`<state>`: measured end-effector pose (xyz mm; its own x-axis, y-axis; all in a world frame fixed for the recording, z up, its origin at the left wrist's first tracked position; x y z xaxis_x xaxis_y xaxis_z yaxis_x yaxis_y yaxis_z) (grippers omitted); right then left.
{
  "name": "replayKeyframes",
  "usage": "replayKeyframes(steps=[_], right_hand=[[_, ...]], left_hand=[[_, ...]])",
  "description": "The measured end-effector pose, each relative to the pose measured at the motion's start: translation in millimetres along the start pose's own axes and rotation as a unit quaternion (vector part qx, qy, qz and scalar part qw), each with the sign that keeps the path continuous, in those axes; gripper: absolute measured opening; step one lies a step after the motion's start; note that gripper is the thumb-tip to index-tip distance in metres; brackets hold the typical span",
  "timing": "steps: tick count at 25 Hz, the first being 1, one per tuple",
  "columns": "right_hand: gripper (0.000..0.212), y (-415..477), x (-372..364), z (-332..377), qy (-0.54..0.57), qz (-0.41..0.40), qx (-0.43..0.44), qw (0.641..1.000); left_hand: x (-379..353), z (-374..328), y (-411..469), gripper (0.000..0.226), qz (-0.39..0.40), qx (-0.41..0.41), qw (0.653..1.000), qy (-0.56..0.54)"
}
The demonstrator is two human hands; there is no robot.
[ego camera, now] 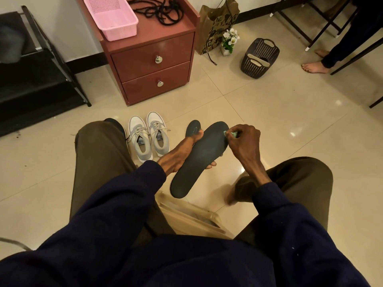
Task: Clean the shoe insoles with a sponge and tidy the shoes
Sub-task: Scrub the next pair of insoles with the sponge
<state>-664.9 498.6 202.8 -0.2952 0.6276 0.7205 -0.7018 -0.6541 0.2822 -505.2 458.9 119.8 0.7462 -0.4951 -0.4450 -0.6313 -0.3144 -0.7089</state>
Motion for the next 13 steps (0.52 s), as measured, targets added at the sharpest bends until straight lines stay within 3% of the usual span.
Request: replayKeyframes(steps=[6,10,13], right_hand=[[0.005,-23.2,-18.6,41.5,0.06,0.053,0.065,0.995],[0.009,-5.5,-8.3,8.0,0.018,0.004,-0.001,1.0],[0.007,-10.4,-8.8,10.3,0.042,0.014,-0.008,0.999]], left_hand=[[8.9,-4.8,3.6,0.073,-0.042,-0.011,0.999,-0.018],[4.1,-0.5,1.3,0.076,-0.026,-0.011,1.0,0.005],[5.1,-1.9,0.4,0.074,-0.039,-0.011,0.999,0.006]])
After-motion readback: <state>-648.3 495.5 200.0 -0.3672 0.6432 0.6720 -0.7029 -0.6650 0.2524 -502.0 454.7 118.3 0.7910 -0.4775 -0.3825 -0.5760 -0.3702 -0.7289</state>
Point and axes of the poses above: each hand's wrist, its own y-axis towards the middle knuckle, its own x-axis out of the back of the hand, z = x × y, the point moved 8 cm from there along y, towards the middle knuckle, and after that the axes turned 14 degrees about -z, right-handed, at the moved point
